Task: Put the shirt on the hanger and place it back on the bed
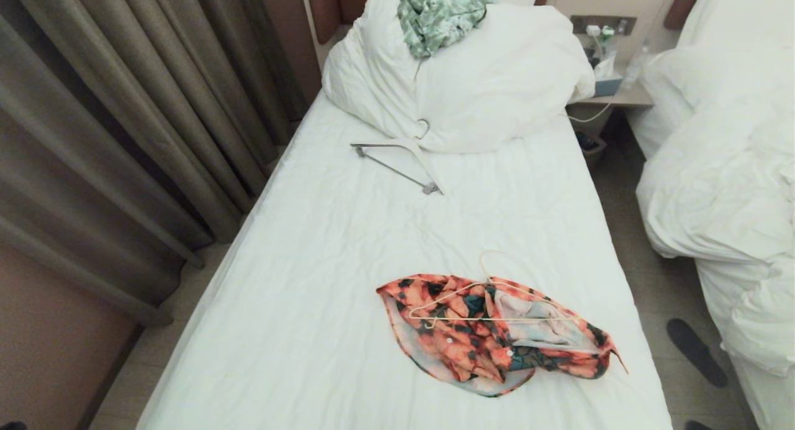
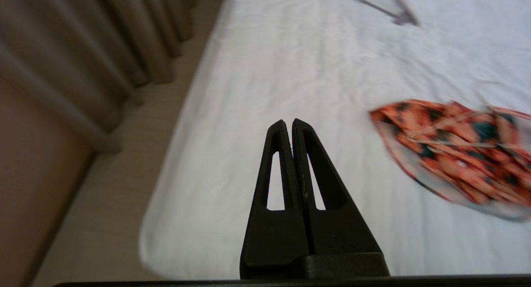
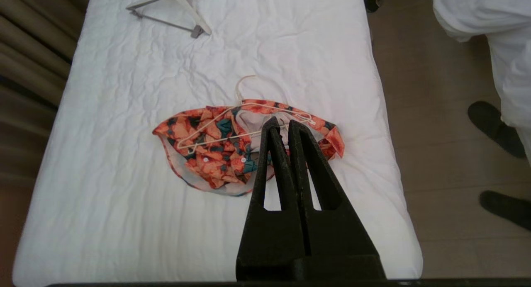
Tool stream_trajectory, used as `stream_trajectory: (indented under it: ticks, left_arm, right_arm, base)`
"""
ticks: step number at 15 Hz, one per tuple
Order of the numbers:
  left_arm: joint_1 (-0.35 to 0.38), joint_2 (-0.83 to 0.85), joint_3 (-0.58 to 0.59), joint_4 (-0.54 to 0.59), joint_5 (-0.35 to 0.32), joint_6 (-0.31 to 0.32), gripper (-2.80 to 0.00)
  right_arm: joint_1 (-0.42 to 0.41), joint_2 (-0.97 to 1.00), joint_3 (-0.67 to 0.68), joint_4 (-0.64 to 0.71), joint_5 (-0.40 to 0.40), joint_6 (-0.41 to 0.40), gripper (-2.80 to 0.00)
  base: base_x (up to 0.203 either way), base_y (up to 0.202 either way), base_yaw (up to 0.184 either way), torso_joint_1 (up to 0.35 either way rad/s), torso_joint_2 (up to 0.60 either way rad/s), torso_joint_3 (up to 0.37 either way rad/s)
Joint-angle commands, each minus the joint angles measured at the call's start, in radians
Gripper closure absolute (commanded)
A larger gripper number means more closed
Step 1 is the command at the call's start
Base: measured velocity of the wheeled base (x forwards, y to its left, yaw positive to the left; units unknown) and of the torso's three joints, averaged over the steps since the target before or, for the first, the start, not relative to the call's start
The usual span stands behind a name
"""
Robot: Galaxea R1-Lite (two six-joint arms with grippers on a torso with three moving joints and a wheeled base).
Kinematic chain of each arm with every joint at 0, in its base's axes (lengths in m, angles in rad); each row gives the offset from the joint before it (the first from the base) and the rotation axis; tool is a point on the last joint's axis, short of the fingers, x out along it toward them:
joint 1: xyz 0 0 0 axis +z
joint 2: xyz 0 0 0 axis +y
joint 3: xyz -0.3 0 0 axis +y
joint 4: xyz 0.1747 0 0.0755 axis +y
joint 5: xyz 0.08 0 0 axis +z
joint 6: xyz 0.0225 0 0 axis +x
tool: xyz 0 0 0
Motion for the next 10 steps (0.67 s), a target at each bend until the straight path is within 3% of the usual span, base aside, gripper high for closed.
stream_trajectory:
  ticks: [1,5,10]
  left_arm:
    - [0.007,-0.075,0.053,0.0,-0.047,0.002,0.0]
    - [0.002,-0.195,0.135,0.033,-0.13,0.049,0.0]
    - [0.002,-0.192,0.138,0.054,-0.14,0.061,0.0]
  right_arm:
    - [0.003,-0.001,0.026,-0.012,0.003,-0.009,0.0]
    - [0.005,-0.023,0.118,-0.052,0.0,-0.039,0.0]
    - [0.078,-0.052,0.169,-0.116,0.0,-0.068,0.0]
  base:
    - [0.0,0.0,0.0,0.0,0.0,0.0]
    - [0.0,0.0,0.0,0.0,0.0,0.0]
    - [0.0,0.0,0.0,0.0,0.0,0.0]
